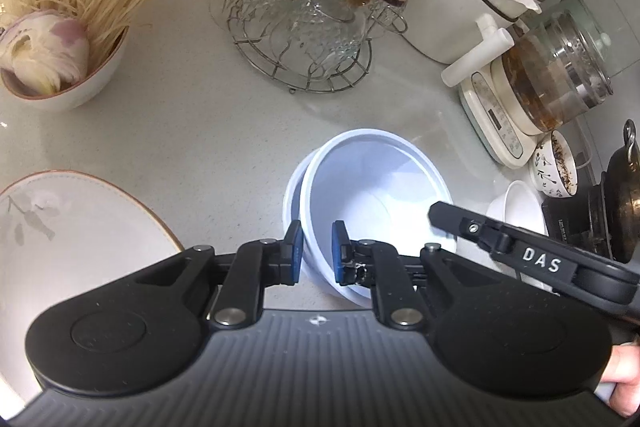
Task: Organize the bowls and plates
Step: 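Lower the blue bowl into the first blue bowl and open both grippers, then move both grippers to the rim of the plain white bowl, then close the left gripper on the white bowl rim while the right gripper closes beside it, then lift the white bowl with both grippers and carry it over the blue bowls, then lower the white bowl into the blue bowls and open both grippers, then close both grippers on the rim of the nested white and blue bowls, then lift the nested bowls with both grippers and carry them over the floral plate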
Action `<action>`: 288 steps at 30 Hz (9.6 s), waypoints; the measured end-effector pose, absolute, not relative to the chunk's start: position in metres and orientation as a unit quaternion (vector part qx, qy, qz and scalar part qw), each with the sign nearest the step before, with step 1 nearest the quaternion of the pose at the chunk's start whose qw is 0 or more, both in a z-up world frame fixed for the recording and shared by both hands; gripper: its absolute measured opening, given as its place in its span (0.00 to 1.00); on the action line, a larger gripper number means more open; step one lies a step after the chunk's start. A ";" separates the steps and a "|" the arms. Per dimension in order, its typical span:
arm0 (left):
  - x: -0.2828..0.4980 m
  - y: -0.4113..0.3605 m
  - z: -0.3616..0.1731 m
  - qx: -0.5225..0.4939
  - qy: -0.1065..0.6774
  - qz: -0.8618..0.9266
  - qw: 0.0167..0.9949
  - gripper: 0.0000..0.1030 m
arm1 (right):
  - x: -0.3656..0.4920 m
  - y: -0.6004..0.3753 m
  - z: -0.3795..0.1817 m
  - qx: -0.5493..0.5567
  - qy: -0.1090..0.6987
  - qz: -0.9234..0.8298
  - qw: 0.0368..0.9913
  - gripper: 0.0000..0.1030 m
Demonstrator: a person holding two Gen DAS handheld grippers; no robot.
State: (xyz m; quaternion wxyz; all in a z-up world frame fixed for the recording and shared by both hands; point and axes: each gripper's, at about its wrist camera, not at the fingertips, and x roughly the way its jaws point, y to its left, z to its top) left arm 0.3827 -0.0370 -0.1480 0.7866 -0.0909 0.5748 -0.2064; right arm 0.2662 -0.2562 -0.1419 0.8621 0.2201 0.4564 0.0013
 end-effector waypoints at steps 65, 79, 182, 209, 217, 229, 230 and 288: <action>0.338 -0.181 -0.071 0.008 0.465 -0.369 0.805 0.42 | 0.131 -0.385 -0.079 0.249 0.306 -0.252 0.884 0.31; 0.365 -0.275 -0.151 0.024 0.545 -0.351 0.761 0.51 | 0.162 -0.463 -0.154 0.318 0.406 -0.206 0.832 0.39; 0.375 -0.027 -0.133 -0.102 0.522 -0.220 0.818 0.08 | 0.273 -0.253 -0.126 0.219 0.463 -0.008 0.859 0.08; 0.385 -0.034 -0.140 -0.097 0.535 -0.204 0.814 0.50 | 0.273 -0.286 -0.137 0.285 0.437 -0.036 0.852 0.60; 0.388 -0.038 -0.153 -0.113 0.542 -0.201 0.808 0.50 | 0.277 -0.289 -0.165 0.302 0.465 -0.024 0.832 0.60; 0.387 -0.039 -0.158 -0.125 0.542 -0.188 0.810 0.50 | 0.282 -0.281 -0.186 0.313 0.498 0.007 0.809 0.41; 0.387 -0.038 -0.158 -0.125 0.542 -0.187 0.810 0.50 | 0.283 -0.280 -0.188 0.315 0.500 0.008 0.807 0.40; 0.389 -0.062 -0.186 -0.125 0.577 -0.210 0.779 0.18 | 0.262 -0.294 -0.177 0.304 0.486 -0.024 0.819 0.15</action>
